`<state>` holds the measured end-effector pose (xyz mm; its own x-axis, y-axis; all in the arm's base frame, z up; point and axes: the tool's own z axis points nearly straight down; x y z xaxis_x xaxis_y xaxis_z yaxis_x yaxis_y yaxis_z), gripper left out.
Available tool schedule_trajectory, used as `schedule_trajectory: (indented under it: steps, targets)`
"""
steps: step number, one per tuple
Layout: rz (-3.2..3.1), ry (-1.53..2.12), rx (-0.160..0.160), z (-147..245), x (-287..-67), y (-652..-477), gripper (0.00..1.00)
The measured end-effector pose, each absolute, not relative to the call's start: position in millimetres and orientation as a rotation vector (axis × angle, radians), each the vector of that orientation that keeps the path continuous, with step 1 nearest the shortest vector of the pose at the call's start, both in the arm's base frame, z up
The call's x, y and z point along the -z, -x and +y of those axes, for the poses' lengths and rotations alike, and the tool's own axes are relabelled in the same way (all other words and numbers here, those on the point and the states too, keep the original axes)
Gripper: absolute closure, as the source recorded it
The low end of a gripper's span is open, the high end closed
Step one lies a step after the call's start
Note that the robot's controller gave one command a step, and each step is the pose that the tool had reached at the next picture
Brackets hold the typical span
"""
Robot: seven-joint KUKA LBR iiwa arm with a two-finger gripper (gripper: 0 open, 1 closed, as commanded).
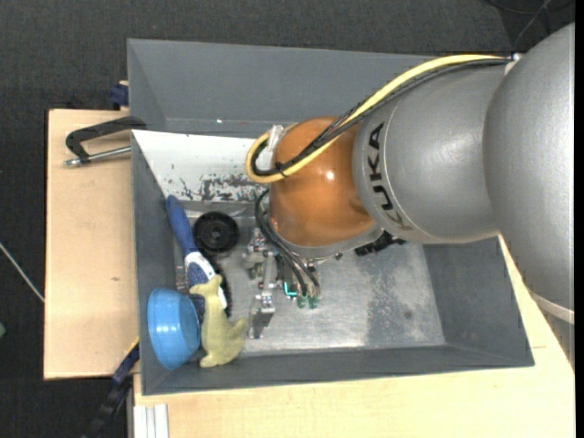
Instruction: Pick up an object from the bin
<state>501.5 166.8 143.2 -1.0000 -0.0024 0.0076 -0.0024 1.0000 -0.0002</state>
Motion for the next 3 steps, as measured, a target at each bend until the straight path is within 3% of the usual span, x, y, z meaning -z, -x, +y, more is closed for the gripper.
schedule_trajectory:
  steps: [1,2,3]
  targets:
    - [-3.137,-0.268,0.003,195,-81,-543.4,0.0]
    - [-3.044,-0.305,-0.035,216,-96,-582.6,0.0]
    - [-3.127,-0.378,0.006,226,-198,-552.7,0.0]
